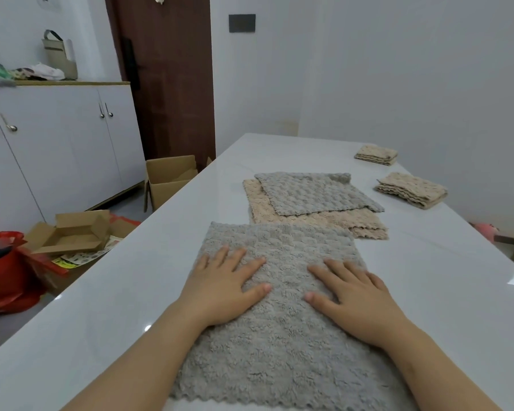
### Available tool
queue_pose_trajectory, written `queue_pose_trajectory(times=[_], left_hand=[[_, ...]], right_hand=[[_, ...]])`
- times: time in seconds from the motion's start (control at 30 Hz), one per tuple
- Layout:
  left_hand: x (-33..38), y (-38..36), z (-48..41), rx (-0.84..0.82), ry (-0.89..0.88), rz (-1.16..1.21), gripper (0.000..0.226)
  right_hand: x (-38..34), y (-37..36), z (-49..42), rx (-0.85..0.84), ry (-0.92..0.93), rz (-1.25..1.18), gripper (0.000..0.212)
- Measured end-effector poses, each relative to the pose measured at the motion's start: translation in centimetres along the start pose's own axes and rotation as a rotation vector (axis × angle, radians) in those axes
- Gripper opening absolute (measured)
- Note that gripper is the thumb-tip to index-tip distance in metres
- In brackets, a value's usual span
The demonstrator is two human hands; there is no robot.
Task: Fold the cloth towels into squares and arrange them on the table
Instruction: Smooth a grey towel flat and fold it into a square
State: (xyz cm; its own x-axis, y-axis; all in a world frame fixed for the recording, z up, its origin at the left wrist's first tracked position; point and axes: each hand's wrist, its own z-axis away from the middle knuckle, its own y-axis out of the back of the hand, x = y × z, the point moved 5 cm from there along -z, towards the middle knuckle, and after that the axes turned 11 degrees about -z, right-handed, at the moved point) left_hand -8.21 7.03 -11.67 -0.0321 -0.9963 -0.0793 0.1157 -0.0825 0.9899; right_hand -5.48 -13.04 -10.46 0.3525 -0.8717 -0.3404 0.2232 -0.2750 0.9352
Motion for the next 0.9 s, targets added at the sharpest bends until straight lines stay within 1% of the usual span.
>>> queue_pose_trajectory(times=[0.07,0.2,0.23,0.27,0.33,0.37,0.4,0.47,0.5,0.53,0.57,0.6,0.63,0.7,0.73,0.8,0.87,0.9], left_hand=[[-0.2,0.1,-0.1,-0.025,-0.01,0.002,0.063],[-0.6,0.0,0.4,-0.091,-0.044,0.0,0.066],[-0.7,0.0,0.5,-0.078,-0.045,0.001,0.069],[-0.6,-0.2,0.8,-0.053,-0.046,-0.001,0.076],[-0.5,-0.1,1.2,0.043,-0.051,0.015,0.098],[-0.5,0.2,1.4,0.105,-0.052,0.041,0.104],[-0.5,0.7,1.7,0.177,-0.053,0.07,0.103],[-0.5,2.2,2.7,0.341,-0.086,0.128,0.085],[-0.3,2.9,3.5,0.402,-0.116,0.17,0.076],[-0.2,3.3,4.3,0.427,-0.142,0.221,0.067],[-0.1,3.3,5.2,0.419,-0.17,0.26,0.058],[0.0,3.1,6.2,0.398,-0.199,0.285,0.053],[0.1,3.0,7.1,0.38,-0.236,0.302,0.05],[0.2,2.7,8.8,0.317,-0.315,0.33,0.05],[0.3,2.4,9.4,0.266,-0.353,0.332,0.056],[0.1,1.5,10.1,0.146,-0.421,0.262,0.07],[-0.2,0.4,10.4,0.058,-0.442,0.163,0.069],[-0.3,0.1,10.6,0.052,-0.441,0.141,0.067]], right_hand=[[0.1,0.0,0.2,-0.009,-0.007,-0.005,0.07],[-0.2,0.0,1.0,0.009,0.013,0.024,0.063],[-0.3,-0.1,1.1,0.02,0.025,0.016,0.066],[-0.4,-0.1,1.2,0.037,0.035,0.003,0.073],[-0.7,0.4,1.6,0.109,0.068,-0.014,0.09],[-0.8,0.9,1.9,0.16,0.094,-0.011,0.091],[-0.9,1.3,2.2,0.212,0.131,-0.018,0.088],[-1.3,1.9,2.9,0.294,0.219,-0.086,0.074],[-1.5,2.0,3.3,0.314,0.255,-0.12,0.06],[-1.8,1.9,3.8,0.317,0.29,-0.137,0.044],[-2.0,1.7,4.3,0.316,0.326,-0.148,0.029],[-2.2,1.5,4.9,0.323,0.365,-0.166,0.019],[-2.4,1.5,5.6,0.333,0.394,-0.184,0.015],[-2.7,1.5,6.9,0.343,0.454,-0.206,0.02],[-3.0,1.4,7.4,0.325,0.485,-0.222,0.023],[-3.7,0.7,8.2,0.215,0.53,-0.261,0.03],[-4.6,-0.3,9.0,0.087,0.552,-0.249,0.04],[-4.9,-0.6,9.3,0.048,0.548,-0.223,0.047]])
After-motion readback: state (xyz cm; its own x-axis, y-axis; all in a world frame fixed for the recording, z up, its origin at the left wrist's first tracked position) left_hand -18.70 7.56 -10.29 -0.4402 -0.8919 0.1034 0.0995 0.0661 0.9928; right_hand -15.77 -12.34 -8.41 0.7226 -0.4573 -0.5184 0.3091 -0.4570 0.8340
